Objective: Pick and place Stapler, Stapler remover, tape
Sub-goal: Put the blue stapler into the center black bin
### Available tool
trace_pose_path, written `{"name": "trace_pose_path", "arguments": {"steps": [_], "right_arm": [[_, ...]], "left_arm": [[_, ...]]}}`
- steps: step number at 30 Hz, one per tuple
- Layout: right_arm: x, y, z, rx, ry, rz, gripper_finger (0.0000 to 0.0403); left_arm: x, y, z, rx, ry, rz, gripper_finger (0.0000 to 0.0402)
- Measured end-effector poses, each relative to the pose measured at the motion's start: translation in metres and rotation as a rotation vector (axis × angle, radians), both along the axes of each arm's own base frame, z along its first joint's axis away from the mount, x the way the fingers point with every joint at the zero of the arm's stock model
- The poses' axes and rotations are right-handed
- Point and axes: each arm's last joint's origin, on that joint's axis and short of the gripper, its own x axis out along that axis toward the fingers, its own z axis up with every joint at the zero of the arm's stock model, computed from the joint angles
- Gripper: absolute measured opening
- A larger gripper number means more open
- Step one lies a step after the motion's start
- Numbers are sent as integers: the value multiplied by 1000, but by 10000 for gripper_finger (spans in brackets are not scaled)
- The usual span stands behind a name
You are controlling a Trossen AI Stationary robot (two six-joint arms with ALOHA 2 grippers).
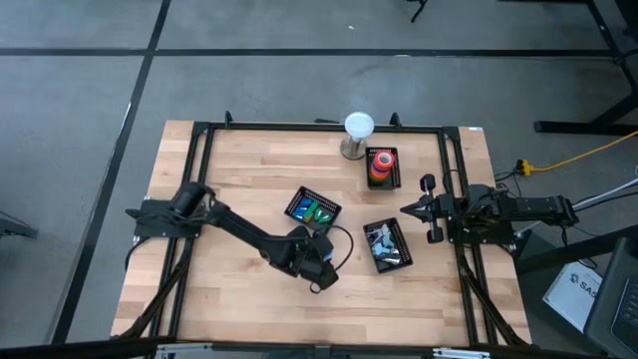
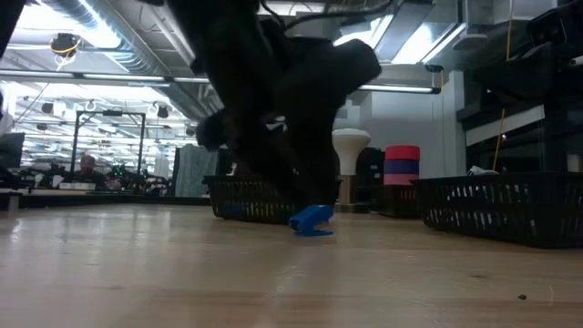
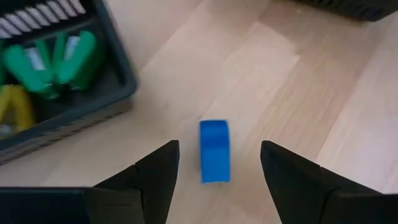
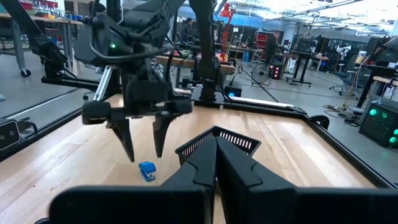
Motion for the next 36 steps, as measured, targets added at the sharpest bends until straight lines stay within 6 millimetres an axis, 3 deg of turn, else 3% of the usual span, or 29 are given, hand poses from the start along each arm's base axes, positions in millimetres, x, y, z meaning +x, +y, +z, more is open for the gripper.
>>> {"name": "trace_pose_path", "arguments": {"steps": [28,36], "right_arm": [[0,0,0,0,0,0,14],[0,0,0,0,0,0,14]], "left_arm": [[12,12,-25,-64,59,-24,222],[11,13,-25,-55,69,-26,159]]}}
